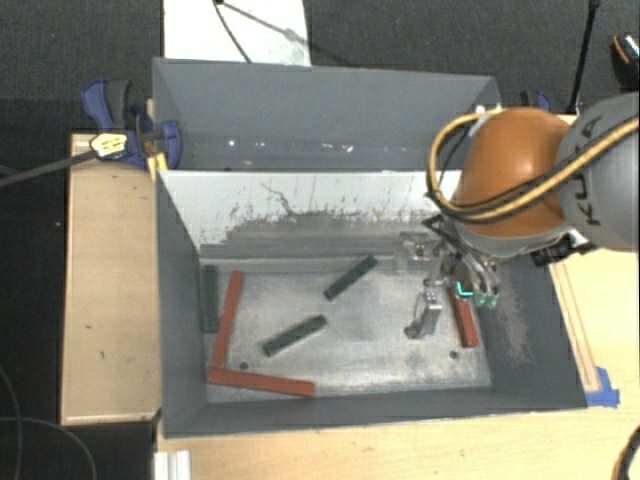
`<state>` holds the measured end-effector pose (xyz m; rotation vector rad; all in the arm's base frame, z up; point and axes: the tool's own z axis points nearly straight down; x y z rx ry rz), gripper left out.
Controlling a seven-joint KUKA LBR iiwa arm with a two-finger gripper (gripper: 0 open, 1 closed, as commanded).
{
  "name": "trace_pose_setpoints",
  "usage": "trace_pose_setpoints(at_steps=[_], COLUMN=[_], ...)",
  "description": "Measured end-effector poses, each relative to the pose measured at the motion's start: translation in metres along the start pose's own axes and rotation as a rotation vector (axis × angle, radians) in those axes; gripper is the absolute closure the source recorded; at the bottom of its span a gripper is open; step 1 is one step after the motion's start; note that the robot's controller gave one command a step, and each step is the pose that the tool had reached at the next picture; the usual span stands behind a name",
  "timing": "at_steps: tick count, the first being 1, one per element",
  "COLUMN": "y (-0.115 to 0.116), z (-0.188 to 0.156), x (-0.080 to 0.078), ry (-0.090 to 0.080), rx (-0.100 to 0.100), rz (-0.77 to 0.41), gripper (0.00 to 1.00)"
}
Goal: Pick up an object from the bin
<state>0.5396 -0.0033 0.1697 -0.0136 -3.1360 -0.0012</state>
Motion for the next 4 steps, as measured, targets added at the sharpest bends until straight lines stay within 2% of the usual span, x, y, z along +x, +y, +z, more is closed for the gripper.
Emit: trace_pose_setpoints(at_steps=[1, 2, 3, 4], y=[0.055, 0.051, 0.052, 0.058], z=[0.095, 0.099, 0.098, -0.059], x=[-0.035, -0.054, -0.054, -0.046], ry=[-0.003, -0.012, -0.012, -0.018], rx=[0.000, 0.002, 0.001, 0.002], rz=[-0.299, -0.359, -0.357, -0.359], gripper=[0.00, 0.00, 1.00, 1.00])
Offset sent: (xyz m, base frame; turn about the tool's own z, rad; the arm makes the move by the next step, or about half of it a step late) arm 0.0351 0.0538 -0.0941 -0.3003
